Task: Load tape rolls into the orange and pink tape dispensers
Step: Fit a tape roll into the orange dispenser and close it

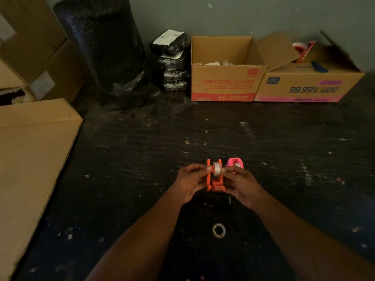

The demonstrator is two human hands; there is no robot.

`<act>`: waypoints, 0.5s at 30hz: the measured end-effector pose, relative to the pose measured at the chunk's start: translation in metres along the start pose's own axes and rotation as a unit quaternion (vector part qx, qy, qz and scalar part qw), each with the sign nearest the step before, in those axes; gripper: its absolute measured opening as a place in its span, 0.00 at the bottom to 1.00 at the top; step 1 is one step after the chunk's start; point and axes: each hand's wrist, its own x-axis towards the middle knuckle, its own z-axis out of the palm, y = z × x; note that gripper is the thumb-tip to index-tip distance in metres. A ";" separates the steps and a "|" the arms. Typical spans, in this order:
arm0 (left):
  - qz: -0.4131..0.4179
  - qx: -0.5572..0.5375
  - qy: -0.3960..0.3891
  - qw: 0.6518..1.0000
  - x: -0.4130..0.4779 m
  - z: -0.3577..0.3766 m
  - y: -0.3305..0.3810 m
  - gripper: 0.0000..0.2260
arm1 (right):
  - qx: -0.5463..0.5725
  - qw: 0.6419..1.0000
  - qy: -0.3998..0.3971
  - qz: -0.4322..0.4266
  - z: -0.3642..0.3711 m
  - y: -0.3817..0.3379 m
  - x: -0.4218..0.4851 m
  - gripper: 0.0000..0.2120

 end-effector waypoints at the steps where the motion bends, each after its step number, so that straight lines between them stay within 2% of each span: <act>1: -0.001 -0.001 0.002 1.000 0.000 0.001 0.000 0.14 | -0.002 1.000 0.001 0.001 0.000 0.001 0.001 0.07; 9: -0.014 -0.021 0.006 1.000 0.003 0.006 -0.004 0.13 | -0.017 1.000 0.000 -0.008 -0.001 0.002 0.007 0.09; 15: -0.014 -0.015 0.011 1.000 0.005 0.007 -0.003 0.11 | -0.014 1.000 -0.002 -0.018 0.001 0.003 0.006 0.05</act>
